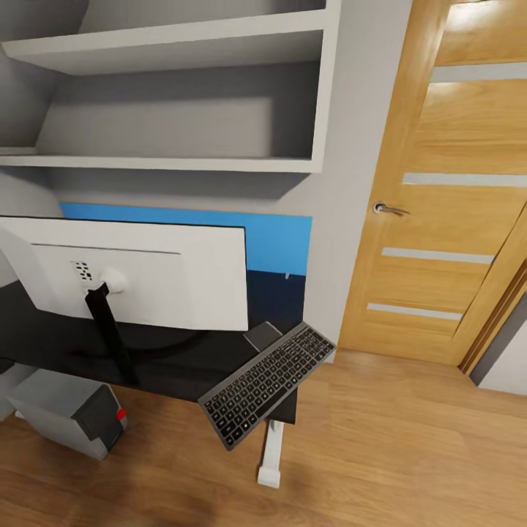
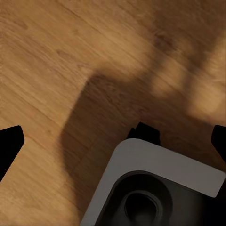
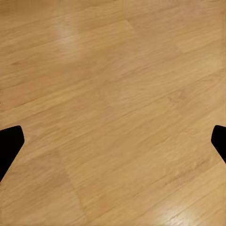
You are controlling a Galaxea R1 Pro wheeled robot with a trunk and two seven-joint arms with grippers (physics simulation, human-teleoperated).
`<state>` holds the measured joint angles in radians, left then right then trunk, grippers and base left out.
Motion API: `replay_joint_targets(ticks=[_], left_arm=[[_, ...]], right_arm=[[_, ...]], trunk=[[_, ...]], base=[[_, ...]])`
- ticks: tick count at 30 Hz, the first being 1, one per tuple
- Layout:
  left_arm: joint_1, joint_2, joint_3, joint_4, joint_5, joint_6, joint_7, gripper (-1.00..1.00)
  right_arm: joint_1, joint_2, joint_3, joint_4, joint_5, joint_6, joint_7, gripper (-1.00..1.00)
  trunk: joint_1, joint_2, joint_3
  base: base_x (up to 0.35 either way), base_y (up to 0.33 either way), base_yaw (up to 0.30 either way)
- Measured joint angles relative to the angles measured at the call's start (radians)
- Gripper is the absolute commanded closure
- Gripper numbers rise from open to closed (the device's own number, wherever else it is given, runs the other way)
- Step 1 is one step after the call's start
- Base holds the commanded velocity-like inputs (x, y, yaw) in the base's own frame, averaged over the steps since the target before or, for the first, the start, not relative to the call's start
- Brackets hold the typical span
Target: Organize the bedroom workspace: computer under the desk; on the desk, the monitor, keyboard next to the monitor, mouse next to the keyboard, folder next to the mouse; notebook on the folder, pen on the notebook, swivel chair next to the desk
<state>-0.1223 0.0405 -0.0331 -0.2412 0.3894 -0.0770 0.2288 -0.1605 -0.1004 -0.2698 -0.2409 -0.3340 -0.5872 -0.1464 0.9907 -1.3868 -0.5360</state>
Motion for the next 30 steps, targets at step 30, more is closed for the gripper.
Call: replay_joint_targets(ticks=[30], left_arm=[[0.0,-0.007,-0.007,0.037,-0.006,-0.072,-0.001,-1.0]], right_arm=[[0.0,0.0,-0.001,0.005,0.0,-0.005,0.001,-1.0]], trunk=[[-0.012,0.021,0.007]], base=[[0.0,-0.036,-0.117]])
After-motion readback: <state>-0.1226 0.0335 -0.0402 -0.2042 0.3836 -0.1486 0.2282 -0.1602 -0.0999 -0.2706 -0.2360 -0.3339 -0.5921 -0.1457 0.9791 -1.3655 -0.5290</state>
